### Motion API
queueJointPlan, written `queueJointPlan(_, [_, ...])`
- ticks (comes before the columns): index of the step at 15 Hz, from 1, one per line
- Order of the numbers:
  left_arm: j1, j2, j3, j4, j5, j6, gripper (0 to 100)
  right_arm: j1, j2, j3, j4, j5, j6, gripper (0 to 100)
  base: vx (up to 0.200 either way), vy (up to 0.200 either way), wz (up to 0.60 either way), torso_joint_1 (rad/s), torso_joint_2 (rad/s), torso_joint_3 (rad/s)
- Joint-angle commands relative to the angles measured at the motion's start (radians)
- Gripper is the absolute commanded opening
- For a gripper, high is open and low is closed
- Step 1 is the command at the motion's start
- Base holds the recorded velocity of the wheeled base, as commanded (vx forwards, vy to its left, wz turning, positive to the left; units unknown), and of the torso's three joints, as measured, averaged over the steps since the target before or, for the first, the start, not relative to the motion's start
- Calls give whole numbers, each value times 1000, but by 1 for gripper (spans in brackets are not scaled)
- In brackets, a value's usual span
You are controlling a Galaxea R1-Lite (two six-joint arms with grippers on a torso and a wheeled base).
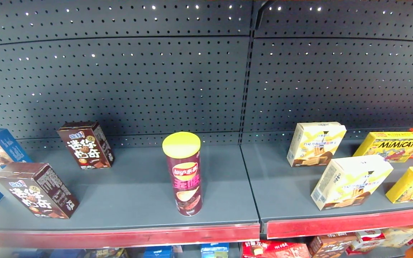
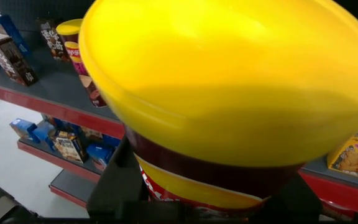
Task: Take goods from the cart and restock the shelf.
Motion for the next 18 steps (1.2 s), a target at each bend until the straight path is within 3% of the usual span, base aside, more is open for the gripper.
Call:
queueJointPlan(1, [0,6,0,11,-53,6,100,0,3,-10,-1,0,1,0,0,0,0,0,0,0])
queueJointPlan(7, [0,6,-1,11,-52,1,100,8,99,-122,-7,8,-2,0,0,0,0,0,0,0])
queueJointPlan(11, [0,6,-1,11,-52,-1,100,40,167,-127,-33,18,-33,0,0,0,0,0,0,0])
queueJointPlan(18, [0,6,-1,11,-52,-1,100,8,195,-144,-22,-34,-36,0,0,0,0,0,0,0])
